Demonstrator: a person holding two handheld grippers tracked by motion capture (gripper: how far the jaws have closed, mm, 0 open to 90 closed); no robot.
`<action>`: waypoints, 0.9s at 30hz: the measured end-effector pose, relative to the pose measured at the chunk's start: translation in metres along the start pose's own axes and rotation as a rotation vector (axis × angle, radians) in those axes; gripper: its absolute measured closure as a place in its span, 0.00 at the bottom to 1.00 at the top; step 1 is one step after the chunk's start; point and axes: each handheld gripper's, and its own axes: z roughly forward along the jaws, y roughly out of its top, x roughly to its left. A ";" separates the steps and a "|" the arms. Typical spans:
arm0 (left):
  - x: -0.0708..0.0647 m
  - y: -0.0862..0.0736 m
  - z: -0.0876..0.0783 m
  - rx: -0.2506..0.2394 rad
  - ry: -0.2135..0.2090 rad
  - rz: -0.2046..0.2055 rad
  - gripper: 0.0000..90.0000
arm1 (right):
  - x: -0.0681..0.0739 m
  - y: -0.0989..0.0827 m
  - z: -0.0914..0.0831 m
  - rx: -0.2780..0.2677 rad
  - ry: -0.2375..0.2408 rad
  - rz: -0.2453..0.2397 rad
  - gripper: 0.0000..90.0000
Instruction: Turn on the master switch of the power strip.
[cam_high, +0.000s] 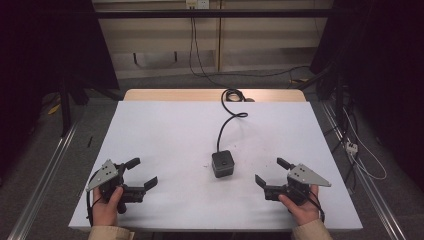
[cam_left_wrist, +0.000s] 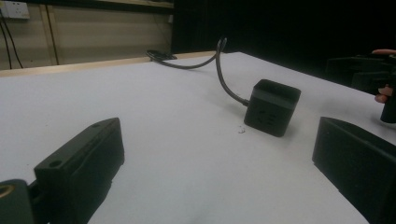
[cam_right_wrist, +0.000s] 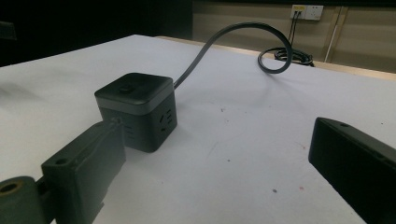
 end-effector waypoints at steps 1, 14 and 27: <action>0.000 0.000 -0.001 0.002 -0.001 0.005 0.02 | 0.000 0.001 0.001 0.000 0.003 0.001 0.04; -0.002 -0.001 -0.005 0.001 -0.004 0.011 0.02 | 0.003 0.004 0.016 0.008 0.031 -0.001 0.04; -0.002 -0.001 -0.006 0.007 -0.003 0.014 0.02 | 0.007 0.009 0.025 0.003 0.038 0.001 0.04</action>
